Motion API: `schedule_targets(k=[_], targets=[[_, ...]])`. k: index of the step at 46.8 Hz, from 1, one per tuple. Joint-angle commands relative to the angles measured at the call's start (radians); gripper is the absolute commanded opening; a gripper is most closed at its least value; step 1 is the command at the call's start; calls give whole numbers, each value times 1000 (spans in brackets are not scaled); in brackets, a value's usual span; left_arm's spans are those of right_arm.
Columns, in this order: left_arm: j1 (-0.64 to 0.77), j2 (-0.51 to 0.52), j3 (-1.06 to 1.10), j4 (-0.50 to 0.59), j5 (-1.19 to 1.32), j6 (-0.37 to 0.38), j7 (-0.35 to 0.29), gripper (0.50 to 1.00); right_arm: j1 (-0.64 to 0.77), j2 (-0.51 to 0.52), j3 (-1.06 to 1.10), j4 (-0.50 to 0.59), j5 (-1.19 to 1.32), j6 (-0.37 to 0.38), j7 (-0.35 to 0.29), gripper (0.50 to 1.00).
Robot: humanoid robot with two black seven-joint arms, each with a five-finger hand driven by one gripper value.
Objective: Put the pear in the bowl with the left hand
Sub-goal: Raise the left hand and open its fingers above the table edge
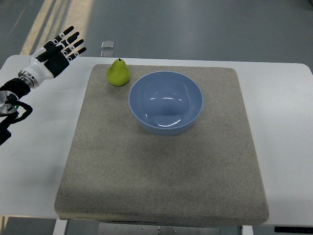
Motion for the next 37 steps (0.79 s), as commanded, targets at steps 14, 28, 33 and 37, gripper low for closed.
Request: schedule_targets(k=[14,28,33,37], targets=[[-8,3,3,3,3,0,0,996,-1,0,0,0,0,0,0,926],[-9,7,8,27,6,-15,0,994,1,0,0,0,0,0,0,926],[-20,12,12,29,8,-17,0,994,1,0,0,0,0,0,0,926],[-38,13,17,31,23,-17,0,994,-1,0,0,0,0,0,0,924]])
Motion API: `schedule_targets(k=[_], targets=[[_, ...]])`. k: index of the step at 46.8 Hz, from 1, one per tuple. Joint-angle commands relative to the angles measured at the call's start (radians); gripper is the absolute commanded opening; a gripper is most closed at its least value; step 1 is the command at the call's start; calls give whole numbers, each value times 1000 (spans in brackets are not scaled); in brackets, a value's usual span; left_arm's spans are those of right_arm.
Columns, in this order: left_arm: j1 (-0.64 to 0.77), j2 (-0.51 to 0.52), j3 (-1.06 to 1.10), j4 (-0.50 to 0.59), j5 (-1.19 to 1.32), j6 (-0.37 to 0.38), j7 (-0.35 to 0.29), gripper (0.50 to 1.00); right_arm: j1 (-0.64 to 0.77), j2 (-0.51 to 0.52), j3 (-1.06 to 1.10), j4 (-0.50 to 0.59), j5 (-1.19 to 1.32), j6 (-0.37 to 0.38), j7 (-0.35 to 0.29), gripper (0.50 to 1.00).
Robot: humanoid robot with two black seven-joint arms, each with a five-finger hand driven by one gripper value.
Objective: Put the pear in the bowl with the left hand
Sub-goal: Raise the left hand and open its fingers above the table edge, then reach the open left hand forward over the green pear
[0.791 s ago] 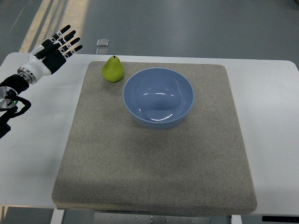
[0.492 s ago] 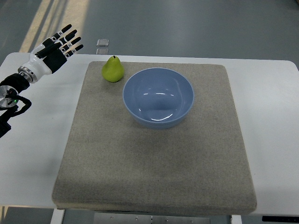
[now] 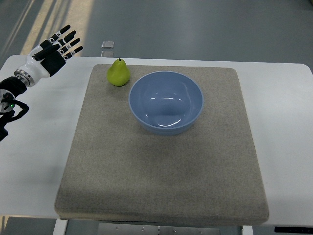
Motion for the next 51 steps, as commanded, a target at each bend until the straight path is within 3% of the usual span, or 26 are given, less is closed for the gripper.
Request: schedule_targets(k=[1,28,41,51], targets=[[-17,3,4,1,25,0,0,994,-1,0,0,0,0,0,0,926],[-171,23,1,-11,632,0,-3,994,-1,0,0,0,0,0,0,924],[-245,5,2,-15,1090,10,-5,994,-1,0,0,0,0,0,0,926],[-277,-38,7,-22,1185,12,-3,994,-1,0,0,0,0,0,0,926]])
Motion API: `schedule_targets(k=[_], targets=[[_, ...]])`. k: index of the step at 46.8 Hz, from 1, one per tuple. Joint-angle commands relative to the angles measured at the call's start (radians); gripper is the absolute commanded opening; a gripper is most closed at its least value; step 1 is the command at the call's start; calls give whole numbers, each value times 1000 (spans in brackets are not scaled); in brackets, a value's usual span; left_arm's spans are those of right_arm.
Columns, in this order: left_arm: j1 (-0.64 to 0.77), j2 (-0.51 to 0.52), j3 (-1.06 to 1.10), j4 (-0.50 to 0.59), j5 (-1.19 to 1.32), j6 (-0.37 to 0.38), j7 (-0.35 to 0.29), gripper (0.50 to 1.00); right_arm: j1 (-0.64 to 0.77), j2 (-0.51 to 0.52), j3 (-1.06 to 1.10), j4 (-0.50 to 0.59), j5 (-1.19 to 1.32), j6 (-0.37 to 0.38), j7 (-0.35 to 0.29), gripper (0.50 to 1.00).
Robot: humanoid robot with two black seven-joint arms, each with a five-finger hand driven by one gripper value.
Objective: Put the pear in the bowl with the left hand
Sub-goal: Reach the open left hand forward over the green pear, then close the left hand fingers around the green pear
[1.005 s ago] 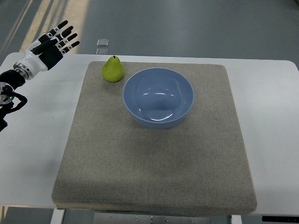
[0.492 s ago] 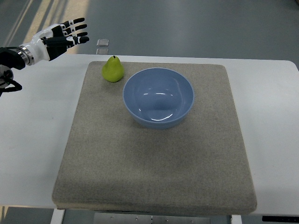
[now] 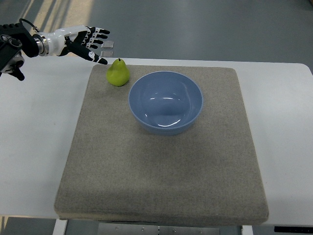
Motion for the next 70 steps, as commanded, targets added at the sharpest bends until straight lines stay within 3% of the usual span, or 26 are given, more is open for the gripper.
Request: schedule_targets(k=[1,14,23,28,41,52,70], targets=[[-14,-8,1,0,32,0,0,994,0,0,0,0,0,0,0,926],[-37,-87,3,-5,251,12,1,994,0,0,0,0,0,0,0,926],[-43,-138,3,-5,435,109,1,994,0,0,0,0,0,0,0,926],[-40,-163,4,-5,523,127,1,994,0,0,0,0,0,0,0,926],[-37,-186,53,3,578,132,1,990,0,0,0,0,0,0,0,924],[-27,-206,59,17,650,192,1,986,2,0,0,0,0,0,0,926],[4,-212,89,37,658,230,1,981,0,0,0,0,0,0,0,926]])
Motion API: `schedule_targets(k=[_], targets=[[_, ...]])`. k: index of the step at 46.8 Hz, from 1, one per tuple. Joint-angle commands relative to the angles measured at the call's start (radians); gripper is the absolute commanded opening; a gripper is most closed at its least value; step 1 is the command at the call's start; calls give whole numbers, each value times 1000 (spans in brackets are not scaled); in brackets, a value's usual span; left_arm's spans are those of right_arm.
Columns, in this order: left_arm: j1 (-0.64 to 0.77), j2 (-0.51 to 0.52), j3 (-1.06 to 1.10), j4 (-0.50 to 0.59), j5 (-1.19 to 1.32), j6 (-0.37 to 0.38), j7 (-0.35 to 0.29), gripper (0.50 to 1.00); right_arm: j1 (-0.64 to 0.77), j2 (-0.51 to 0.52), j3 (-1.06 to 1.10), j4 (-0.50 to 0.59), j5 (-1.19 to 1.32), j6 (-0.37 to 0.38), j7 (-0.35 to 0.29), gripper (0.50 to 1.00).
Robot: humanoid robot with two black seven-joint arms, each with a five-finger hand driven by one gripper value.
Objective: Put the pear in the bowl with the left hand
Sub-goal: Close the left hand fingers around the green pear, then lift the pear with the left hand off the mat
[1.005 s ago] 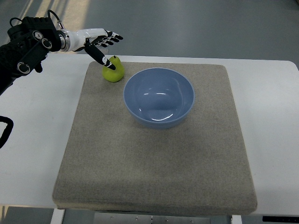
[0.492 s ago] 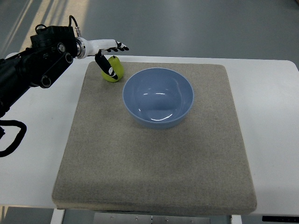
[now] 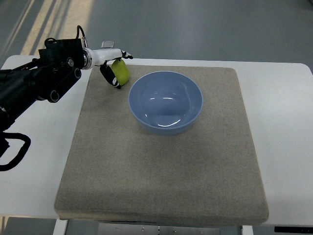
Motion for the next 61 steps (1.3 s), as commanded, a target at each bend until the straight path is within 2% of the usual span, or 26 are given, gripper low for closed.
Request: schedule_targets(k=[1,12,19,29,35,37,43,47,49,53,61], targets=[[4,0,0,11,1,1,0,981,1,0,0,0,0,0,0,926],[13,0,-1,13,0,4,0,958,0,0,0,0,0,0,0,924],[25,-9,-1,13,0,38,0,939,0,0,0,0,0,0,0,926],[33,-14,-1,13,-5,47,0,801,0,0,0,0,0,0,0,926],[33,-12,-3,13,-8,47,0,769,1,0,0,0,0,0,0,926],[33,-12,-3,13,-8,47,0,737,0,0,0,0,0,0,0,926],[33,-12,-3,13,-14,47,0,699,0,0,0,0,0,0,0,926],[32,-6,-7,9,-16,47,0,624,1,0,0,0,0,0,0,926],[30,-1,-12,6,-17,47,0,613,0,0,0,0,0,0,0,926],[21,12,-17,-6,-22,45,0,557,0,0,0,0,0,0,0,926],[-11,89,-20,-76,-35,39,0,512,0,0,0,0,0,0,0,926]])
